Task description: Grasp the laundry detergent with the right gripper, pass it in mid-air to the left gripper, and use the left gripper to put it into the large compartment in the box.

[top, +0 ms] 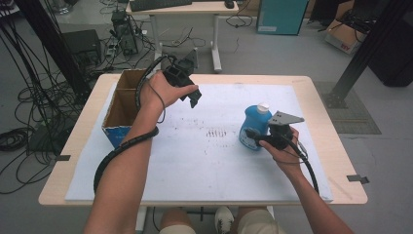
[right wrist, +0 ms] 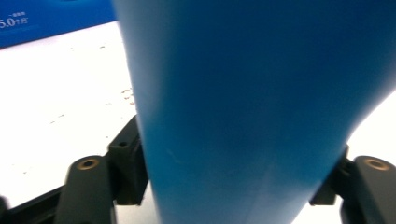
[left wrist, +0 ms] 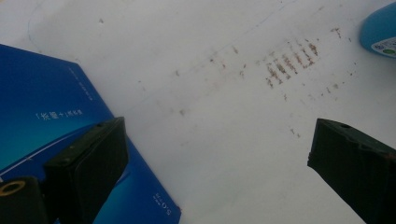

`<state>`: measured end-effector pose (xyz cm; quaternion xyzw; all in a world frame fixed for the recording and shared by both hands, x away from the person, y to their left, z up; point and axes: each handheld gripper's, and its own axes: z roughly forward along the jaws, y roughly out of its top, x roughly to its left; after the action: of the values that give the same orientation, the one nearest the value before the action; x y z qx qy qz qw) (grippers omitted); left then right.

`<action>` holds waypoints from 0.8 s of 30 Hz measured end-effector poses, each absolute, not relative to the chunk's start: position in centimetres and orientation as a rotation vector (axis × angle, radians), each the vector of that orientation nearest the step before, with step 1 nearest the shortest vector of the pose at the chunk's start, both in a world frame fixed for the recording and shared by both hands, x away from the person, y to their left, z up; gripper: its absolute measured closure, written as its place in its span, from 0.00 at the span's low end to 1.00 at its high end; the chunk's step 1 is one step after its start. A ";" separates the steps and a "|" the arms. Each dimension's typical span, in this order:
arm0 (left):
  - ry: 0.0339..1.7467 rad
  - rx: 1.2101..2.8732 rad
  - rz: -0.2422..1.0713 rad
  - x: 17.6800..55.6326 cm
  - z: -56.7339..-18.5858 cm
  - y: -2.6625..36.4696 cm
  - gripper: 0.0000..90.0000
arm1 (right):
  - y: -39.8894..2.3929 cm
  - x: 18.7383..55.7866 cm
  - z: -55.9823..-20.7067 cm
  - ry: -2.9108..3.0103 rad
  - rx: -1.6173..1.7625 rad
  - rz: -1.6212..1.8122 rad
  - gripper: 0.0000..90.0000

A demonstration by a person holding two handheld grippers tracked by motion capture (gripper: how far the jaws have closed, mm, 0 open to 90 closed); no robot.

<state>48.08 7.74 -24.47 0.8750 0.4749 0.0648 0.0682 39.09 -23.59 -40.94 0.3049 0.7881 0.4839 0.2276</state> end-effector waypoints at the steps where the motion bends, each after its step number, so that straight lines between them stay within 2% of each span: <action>1: 1.430 2.636 0.195 48.1 -24.5 7.7 0.06 | -23.6 39.1 -40.9 2.171 0.840 1.333 0.39; 2: 1.431 2.635 0.194 48.0 -24.5 7.7 0.06 | -23.5 39.0 -41.0 2.178 0.829 1.343 0.43; 4: 1.431 2.637 0.194 48.0 -24.5 7.8 0.06 | -23.5 39.0 -41.0 2.180 0.825 1.345 0.44; 24: 1.437 2.636 0.210 47.8 -24.2 7.8 0.06 | -23.7 39.1 -41.1 2.182 0.836 1.373 0.47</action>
<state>47.80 7.84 -24.15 0.8740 0.4763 0.0695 0.0660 39.08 -23.66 -41.08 0.3012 0.7864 0.4950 0.2142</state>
